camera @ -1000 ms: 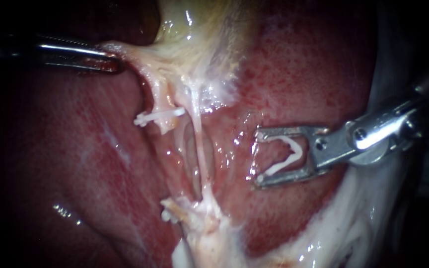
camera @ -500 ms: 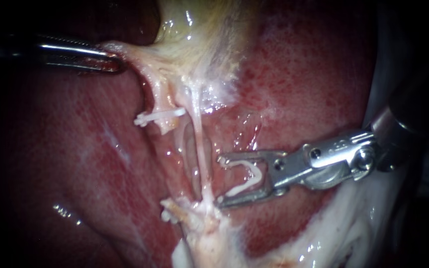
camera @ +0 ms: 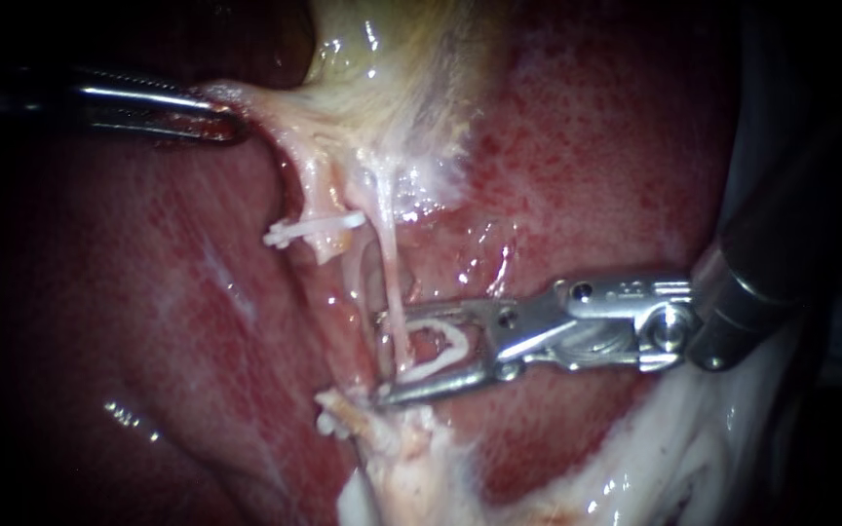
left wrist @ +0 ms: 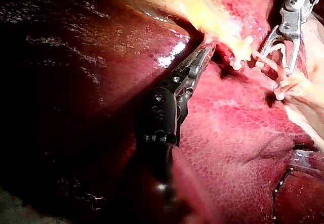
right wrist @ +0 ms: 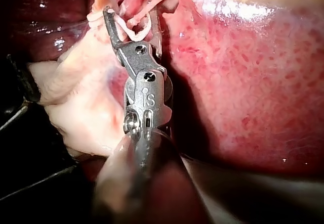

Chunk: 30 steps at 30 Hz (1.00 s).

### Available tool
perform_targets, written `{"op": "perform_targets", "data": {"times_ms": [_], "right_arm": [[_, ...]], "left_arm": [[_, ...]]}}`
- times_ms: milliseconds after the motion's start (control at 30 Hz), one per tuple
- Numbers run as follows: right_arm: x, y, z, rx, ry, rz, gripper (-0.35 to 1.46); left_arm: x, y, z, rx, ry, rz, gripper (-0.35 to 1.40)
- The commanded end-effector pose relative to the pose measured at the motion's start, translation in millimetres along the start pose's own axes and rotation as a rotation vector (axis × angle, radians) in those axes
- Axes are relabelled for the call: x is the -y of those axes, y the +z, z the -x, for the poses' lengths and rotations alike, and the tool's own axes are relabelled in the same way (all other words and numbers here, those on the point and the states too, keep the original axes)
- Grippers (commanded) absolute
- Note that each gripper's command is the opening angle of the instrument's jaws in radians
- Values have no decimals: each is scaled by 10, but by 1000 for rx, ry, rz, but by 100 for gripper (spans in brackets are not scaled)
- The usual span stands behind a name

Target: Clipping first clip right tube

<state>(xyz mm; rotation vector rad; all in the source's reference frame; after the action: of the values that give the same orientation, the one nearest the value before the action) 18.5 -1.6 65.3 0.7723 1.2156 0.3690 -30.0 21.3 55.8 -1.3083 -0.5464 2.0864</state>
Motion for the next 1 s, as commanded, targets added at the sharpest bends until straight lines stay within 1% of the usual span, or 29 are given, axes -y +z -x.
{"op": "perform_targets", "data": {"times_ms": [33,167,333,467,567,733,800,1000], "right_arm": [[1,1,0,-2,9,-9,48],[9,2,-1,-10,4,-44,48],[28,6,-8,-20,2,-77,46],[38,7,-15,-27,-1,-88,46],[41,7,-17,-27,0,-88,45],[40,6,-17,-28,0,-85,38],[40,6,-17,-28,0,-85,33],[40,6,-16,-27,12,-86,11]], "left_arm": [[0,0,0,0,0,0,-35],[0,0,0,0,0,0,-35],[0,0,0,0,0,0,-35],[0,0,0,0,0,0,-35],[1,0,0,0,0,0,-35],[1,0,0,0,0,0,-35],[1,0,0,0,0,0,-35],[1,0,0,0,0,0,-35]]}}
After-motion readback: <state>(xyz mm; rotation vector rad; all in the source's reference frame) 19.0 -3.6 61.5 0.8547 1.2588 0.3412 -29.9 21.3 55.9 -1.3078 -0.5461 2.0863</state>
